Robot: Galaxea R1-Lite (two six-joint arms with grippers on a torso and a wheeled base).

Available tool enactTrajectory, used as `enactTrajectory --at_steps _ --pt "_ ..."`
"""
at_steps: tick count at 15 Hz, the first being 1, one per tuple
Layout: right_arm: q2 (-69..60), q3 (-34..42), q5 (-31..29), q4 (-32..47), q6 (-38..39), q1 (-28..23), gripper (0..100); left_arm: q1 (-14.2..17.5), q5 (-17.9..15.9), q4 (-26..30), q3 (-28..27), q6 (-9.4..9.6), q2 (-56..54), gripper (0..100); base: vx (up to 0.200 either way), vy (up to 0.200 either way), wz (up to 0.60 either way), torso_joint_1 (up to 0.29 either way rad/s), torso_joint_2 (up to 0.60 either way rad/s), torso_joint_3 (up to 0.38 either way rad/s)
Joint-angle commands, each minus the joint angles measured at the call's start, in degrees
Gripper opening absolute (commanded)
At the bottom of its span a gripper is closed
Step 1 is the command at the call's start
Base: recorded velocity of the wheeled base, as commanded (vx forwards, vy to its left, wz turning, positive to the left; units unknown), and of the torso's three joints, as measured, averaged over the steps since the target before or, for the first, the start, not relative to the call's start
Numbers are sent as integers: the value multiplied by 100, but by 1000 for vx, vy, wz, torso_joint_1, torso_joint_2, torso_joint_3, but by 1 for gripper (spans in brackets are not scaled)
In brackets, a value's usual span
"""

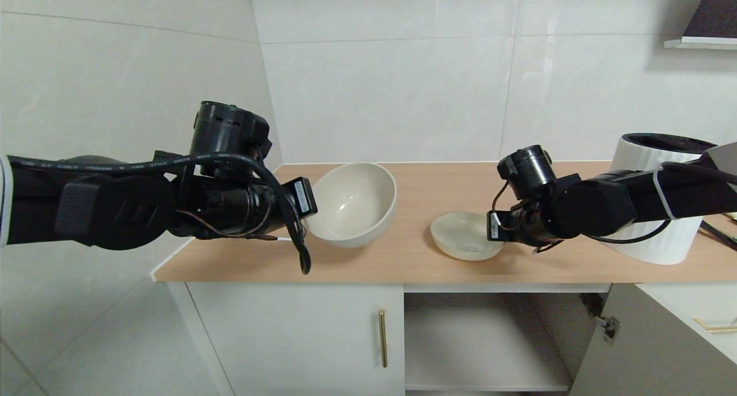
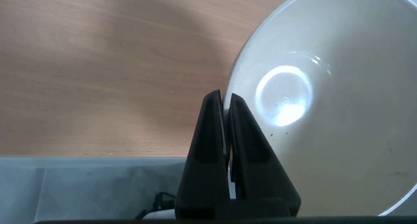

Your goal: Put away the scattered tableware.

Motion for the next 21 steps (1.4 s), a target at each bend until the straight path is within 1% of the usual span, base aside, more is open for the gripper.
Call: enactTrajectory --at_steps 1,5,7,8,9,10,11,12,13,15,16,18,19,21 --pt "-9 0 -3 4 1 6 0 -1 2 -1 1 -2 -13 0 0 0 0 0 0 0" --pt "-273 35 23 48 10 15 0 -1 2 -1 10 -2 -92 0 0 0 0 0 0 0" --pt "-712 193 172 127 10 15 0 -1 -33 17 186 15 -285 0 0 0 0 0 0 0" --pt "-1002 316 375 267 27 15 0 -1 -139 8 405 130 -443 0 0 0 0 0 0 0" --pt "-1336 501 629 417 124 15 0 -1 -315 -10 669 253 -663 0 0 0 0 0 0 0" --pt "-1530 615 823 496 159 15 0 -1 -438 -10 748 305 -795 0 0 0 0 0 0 0" --pt "-1837 720 1183 619 168 15 0 -1 -613 -10 854 323 -1015 0 0 0 0 0 0 0" --pt "-2039 808 1350 795 185 15 0 -1 -675 -10 968 332 -1138 0 0 0 0 0 0 0" --pt "-2198 914 1394 927 194 15 0 -1 -684 -10 1021 332 -1182 0 0 0 0 0 0 0" --pt "-2426 1353 1412 909 185 15 0 -1 -693 -10 1108 332 -1278 0 0 0 0 0 0 0" --pt "-2461 1380 1412 900 185 15 0 -1 -693 -10 1135 332 -1296 0 0 0 0 0 0 0" --pt "-2681 1749 1403 900 150 6 0 -142 -710 -10 1179 332 -1270 0 0 0 0 0 0 0" --pt "-2751 1819 1412 891 141 6 0 -212 -728 -10 1170 340 -1252 0 0 0 0 0 0 0" --pt "-2742 1819 1403 874 133 -3 0 -344 -736 -10 1170 340 -1235 0 -200 0 0 2 2 5"
